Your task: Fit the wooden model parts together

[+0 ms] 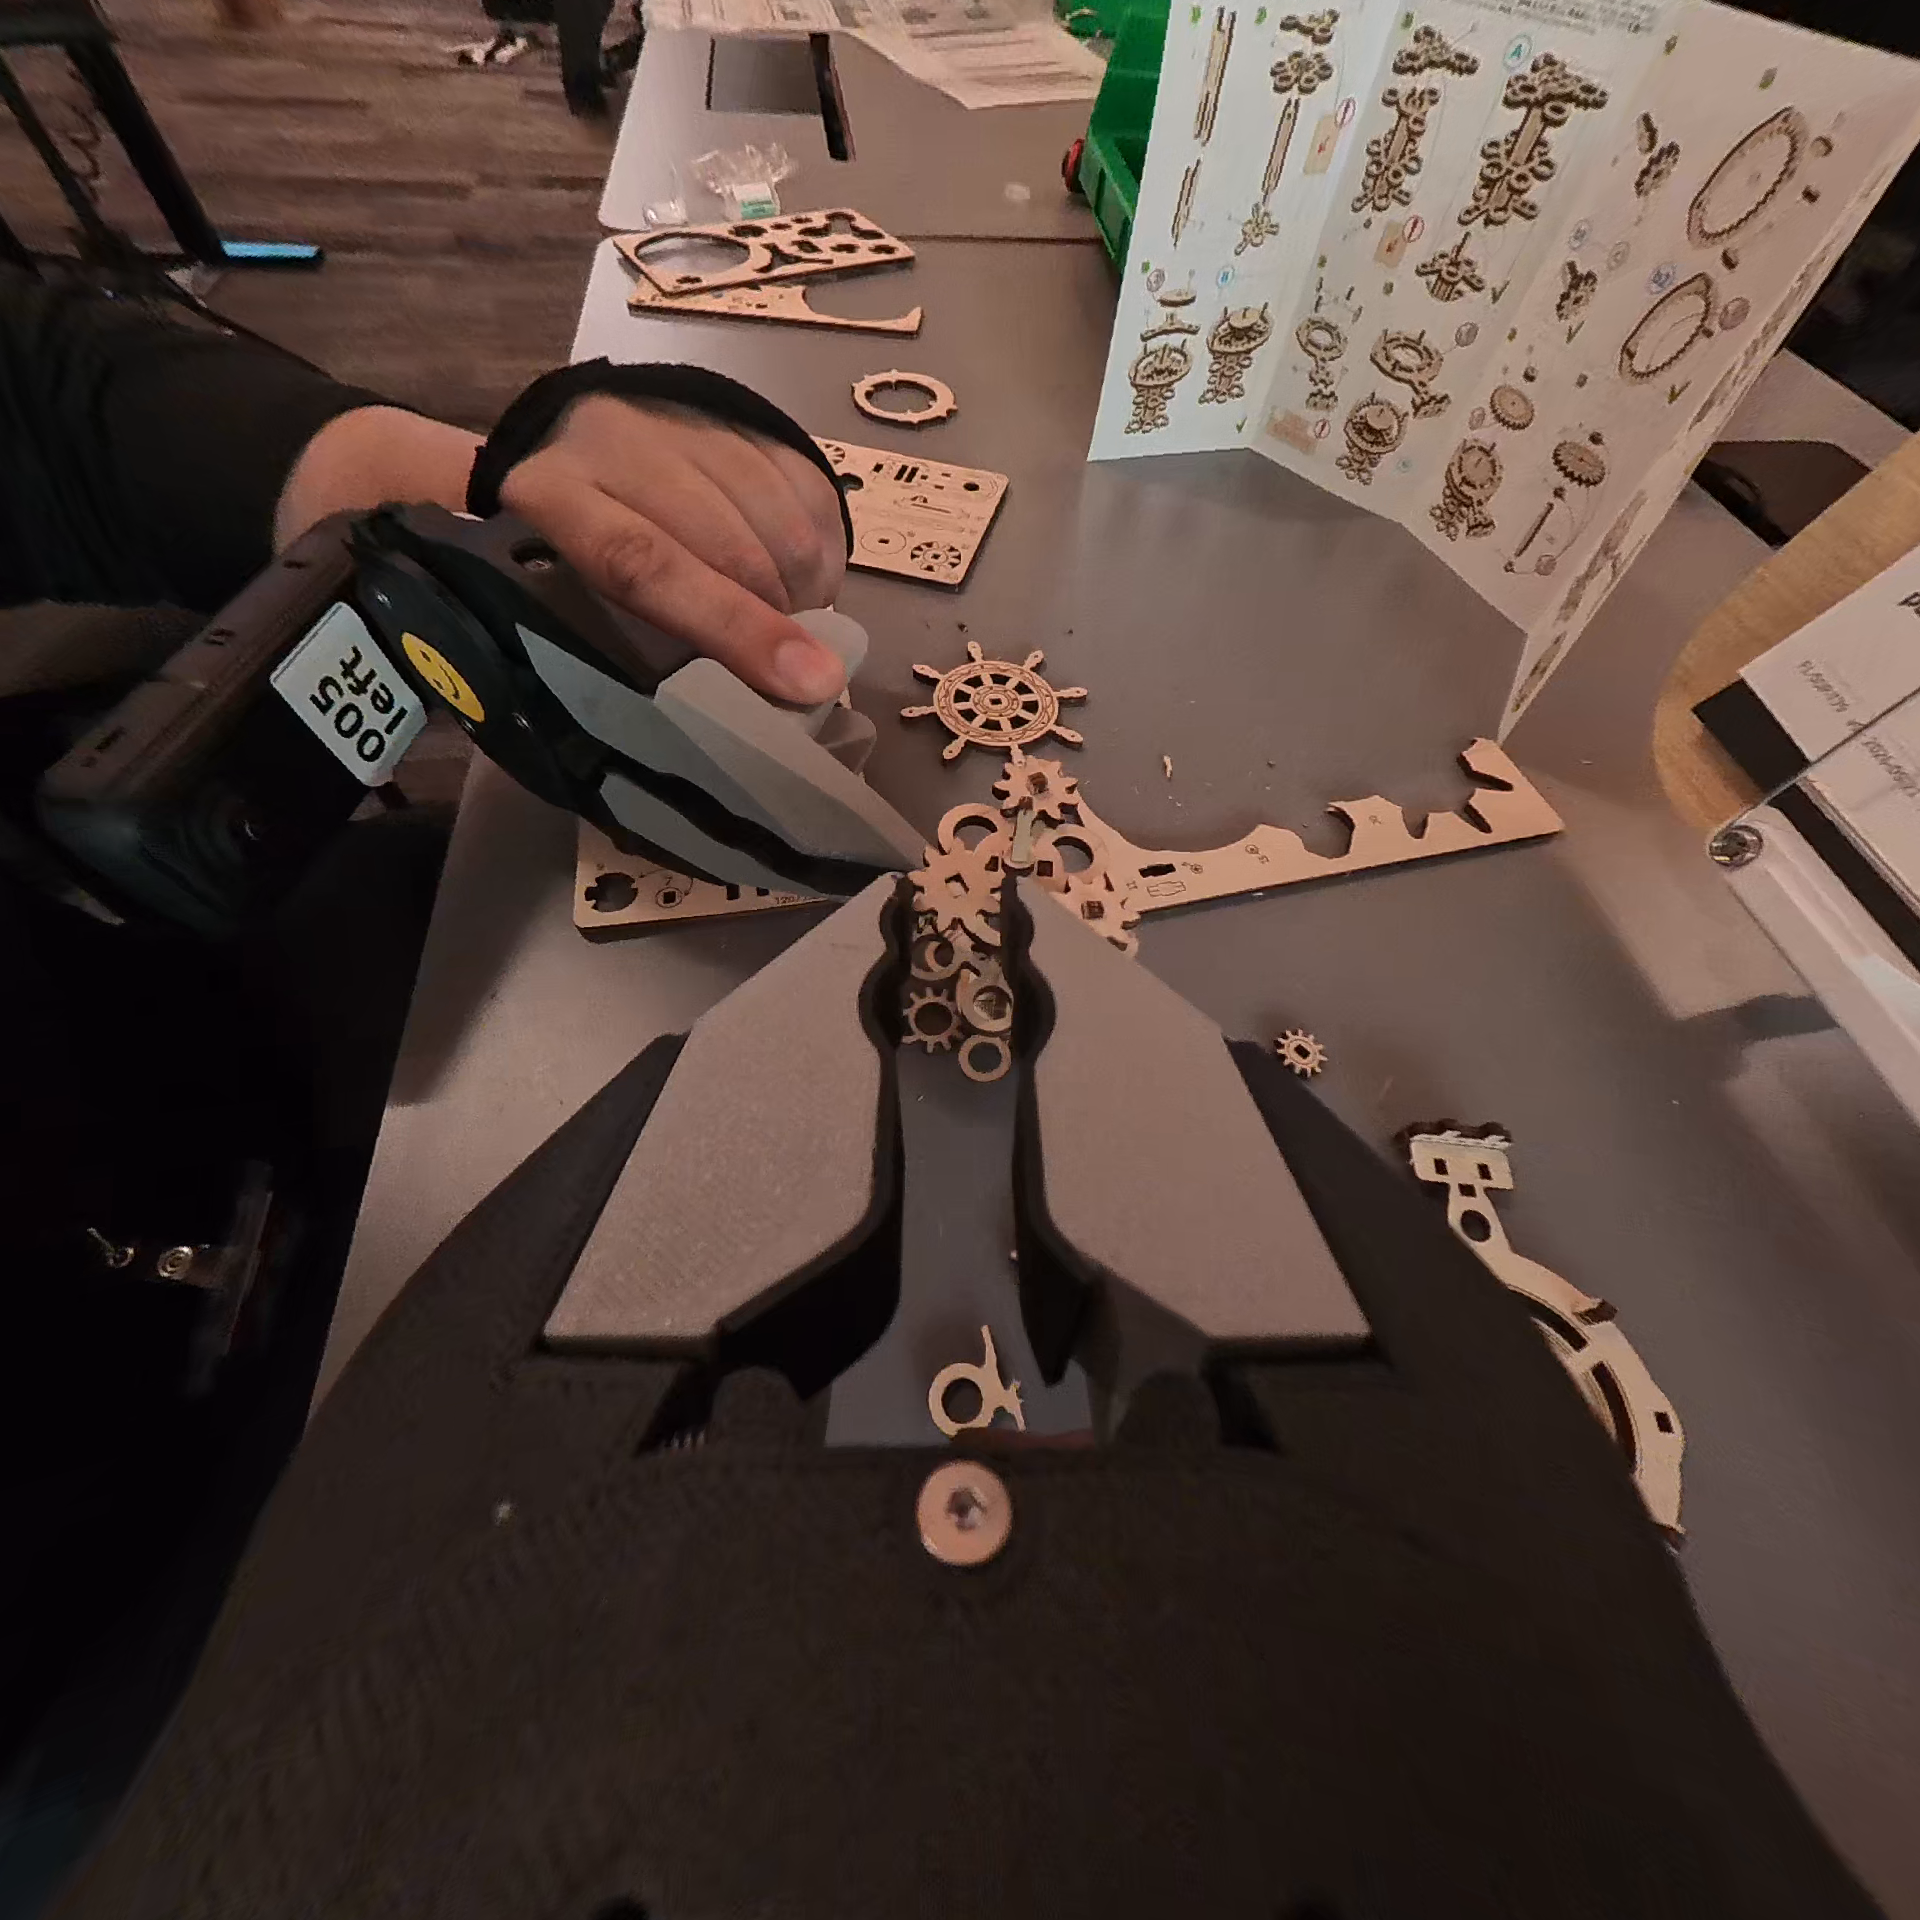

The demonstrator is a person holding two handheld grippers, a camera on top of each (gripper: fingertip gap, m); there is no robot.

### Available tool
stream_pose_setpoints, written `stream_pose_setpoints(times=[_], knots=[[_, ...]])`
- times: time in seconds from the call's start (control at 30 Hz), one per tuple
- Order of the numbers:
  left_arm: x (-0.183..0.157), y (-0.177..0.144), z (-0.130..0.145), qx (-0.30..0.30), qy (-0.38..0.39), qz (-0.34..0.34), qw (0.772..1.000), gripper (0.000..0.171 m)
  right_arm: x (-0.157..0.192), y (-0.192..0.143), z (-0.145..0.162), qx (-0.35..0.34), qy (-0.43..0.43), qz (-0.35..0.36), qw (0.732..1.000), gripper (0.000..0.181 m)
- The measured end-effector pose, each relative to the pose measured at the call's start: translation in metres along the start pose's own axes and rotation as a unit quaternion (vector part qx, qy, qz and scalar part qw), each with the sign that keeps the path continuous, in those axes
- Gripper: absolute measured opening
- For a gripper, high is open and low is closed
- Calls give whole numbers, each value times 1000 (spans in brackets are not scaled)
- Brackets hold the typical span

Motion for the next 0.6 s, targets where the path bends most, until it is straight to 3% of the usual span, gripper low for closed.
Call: stream_pose_setpoints(times=[0.43, 0.6], knots=[[-1, -2, -3, -12, 12, -8, 1000, 6, 4, 5, 2, -15, 6, -35, 999, 12], [-1, -2, -3, -15, 8, -9, 1000, 6, 6, 5, 2, -15, -30, -27, 999, 12]])
Point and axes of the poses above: each gripper's, where its closed fingertips meet, y out along the fingers, z out of its underside, x = y × z across the jaws, the point moved 6 cm from there along -y, back along the fingers, and after that the axes turned 1 degree about x, right-handed, at the moved point
